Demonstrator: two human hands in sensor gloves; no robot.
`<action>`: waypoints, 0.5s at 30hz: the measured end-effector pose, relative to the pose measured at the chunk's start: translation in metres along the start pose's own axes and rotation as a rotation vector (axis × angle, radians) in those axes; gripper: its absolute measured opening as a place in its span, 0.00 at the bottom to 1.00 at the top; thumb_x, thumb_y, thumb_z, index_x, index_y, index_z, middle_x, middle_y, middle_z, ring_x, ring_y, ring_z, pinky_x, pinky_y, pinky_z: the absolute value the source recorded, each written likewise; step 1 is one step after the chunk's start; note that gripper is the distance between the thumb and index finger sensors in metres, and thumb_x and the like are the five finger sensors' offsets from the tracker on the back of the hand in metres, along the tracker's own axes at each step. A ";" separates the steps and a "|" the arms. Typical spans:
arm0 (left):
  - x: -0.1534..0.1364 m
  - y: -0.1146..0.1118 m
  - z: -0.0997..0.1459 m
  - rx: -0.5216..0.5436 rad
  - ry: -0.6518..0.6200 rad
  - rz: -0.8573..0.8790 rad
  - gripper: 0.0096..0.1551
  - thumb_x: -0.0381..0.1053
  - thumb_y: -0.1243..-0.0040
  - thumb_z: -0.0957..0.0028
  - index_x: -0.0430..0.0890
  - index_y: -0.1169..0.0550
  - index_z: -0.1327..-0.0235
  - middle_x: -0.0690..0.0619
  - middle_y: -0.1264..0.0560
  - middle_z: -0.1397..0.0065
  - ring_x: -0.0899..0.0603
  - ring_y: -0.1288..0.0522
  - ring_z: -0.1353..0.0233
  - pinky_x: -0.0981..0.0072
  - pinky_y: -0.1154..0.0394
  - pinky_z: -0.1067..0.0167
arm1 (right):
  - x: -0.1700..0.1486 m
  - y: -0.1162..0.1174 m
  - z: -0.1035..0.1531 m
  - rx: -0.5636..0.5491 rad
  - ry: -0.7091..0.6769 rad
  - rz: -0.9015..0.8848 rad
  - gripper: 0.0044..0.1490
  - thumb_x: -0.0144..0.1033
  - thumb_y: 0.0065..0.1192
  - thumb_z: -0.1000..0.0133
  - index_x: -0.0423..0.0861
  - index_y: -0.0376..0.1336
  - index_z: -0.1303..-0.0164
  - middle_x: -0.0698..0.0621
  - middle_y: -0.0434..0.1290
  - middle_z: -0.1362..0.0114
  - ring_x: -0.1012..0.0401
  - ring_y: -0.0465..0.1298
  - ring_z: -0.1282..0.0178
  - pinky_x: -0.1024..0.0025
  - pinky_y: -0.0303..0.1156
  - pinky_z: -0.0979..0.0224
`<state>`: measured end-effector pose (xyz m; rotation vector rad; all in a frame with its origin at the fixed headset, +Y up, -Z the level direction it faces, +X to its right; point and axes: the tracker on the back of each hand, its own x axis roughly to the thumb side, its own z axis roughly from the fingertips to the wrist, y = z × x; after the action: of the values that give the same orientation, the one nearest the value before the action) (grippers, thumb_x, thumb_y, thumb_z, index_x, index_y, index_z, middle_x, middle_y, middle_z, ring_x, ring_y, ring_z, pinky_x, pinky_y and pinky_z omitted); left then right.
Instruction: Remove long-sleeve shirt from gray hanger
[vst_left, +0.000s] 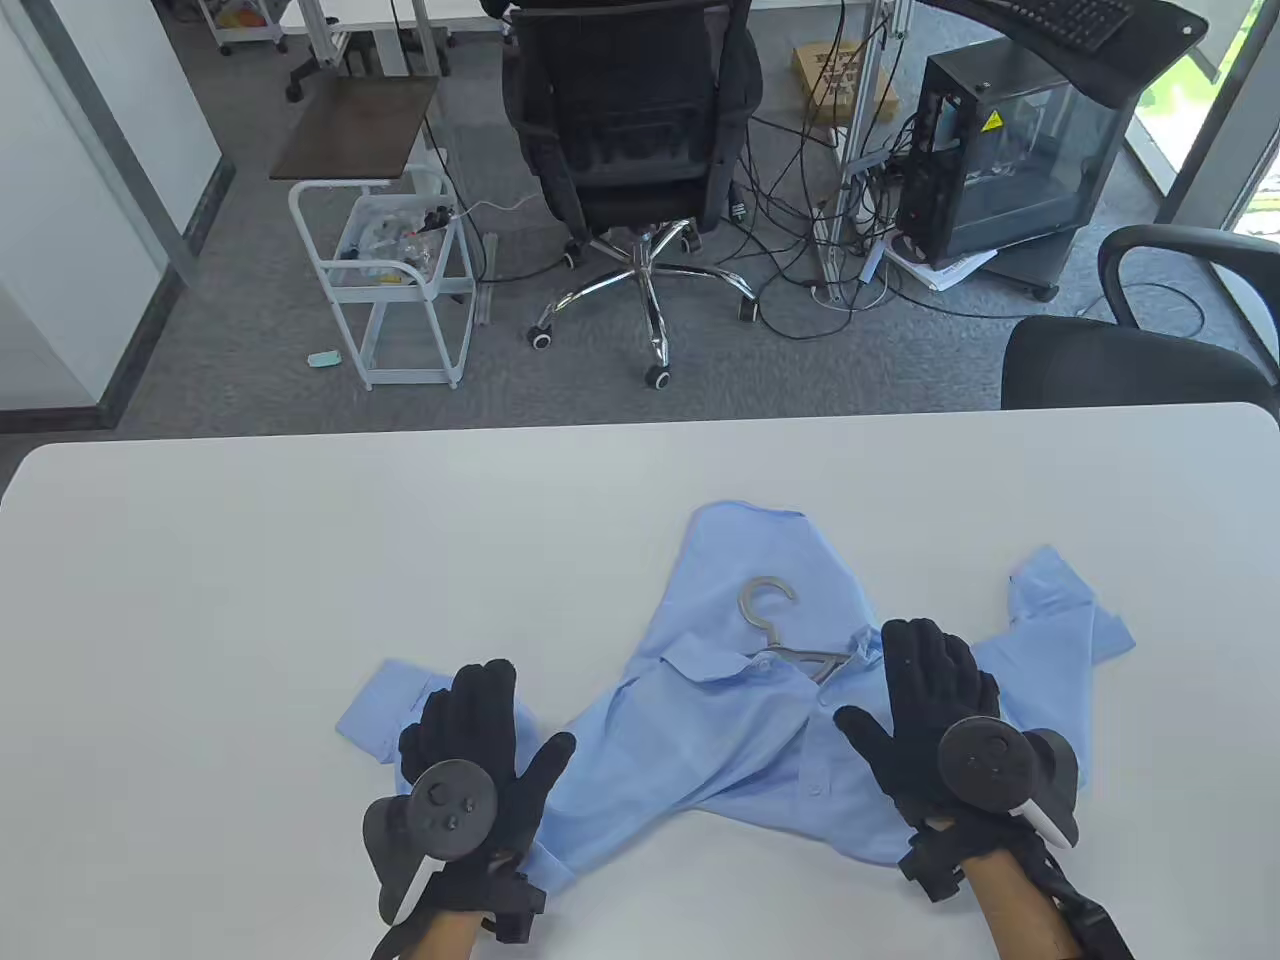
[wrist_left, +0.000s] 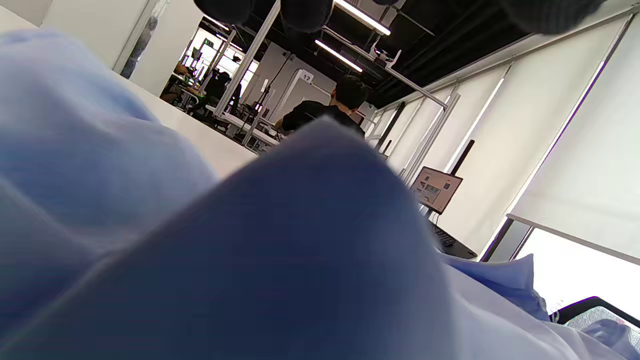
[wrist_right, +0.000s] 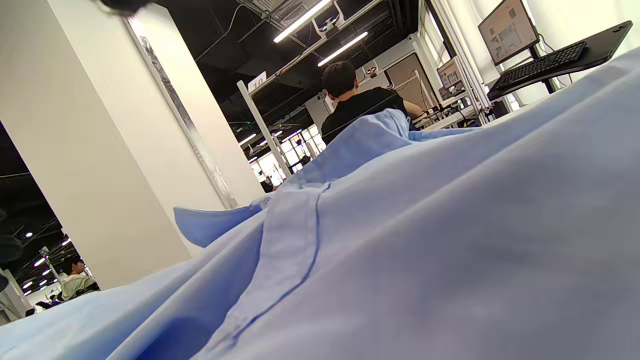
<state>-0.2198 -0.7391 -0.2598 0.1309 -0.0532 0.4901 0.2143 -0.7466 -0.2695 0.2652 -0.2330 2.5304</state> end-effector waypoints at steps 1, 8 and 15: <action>0.000 -0.001 0.000 -0.012 -0.001 0.003 0.55 0.81 0.54 0.49 0.58 0.52 0.13 0.43 0.49 0.09 0.21 0.50 0.14 0.24 0.58 0.24 | -0.002 0.000 0.000 0.002 0.002 0.026 0.60 0.68 0.47 0.36 0.40 0.35 0.08 0.27 0.38 0.10 0.22 0.39 0.15 0.14 0.35 0.28; 0.003 0.001 0.002 0.000 -0.019 -0.001 0.54 0.80 0.54 0.49 0.58 0.51 0.13 0.43 0.49 0.09 0.21 0.50 0.14 0.24 0.59 0.24 | -0.002 0.001 0.000 0.003 0.000 0.051 0.60 0.67 0.48 0.36 0.40 0.36 0.08 0.28 0.39 0.10 0.22 0.40 0.15 0.14 0.35 0.28; 0.004 0.003 0.003 0.009 -0.037 0.022 0.54 0.80 0.54 0.49 0.58 0.51 0.13 0.44 0.49 0.09 0.22 0.50 0.14 0.25 0.59 0.24 | 0.002 -0.003 0.004 -0.047 -0.014 0.077 0.59 0.67 0.48 0.36 0.41 0.38 0.08 0.28 0.40 0.10 0.22 0.40 0.15 0.14 0.34 0.29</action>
<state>-0.2176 -0.7352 -0.2559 0.1479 -0.0890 0.5098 0.2144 -0.7438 -0.2652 0.2607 -0.3132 2.5958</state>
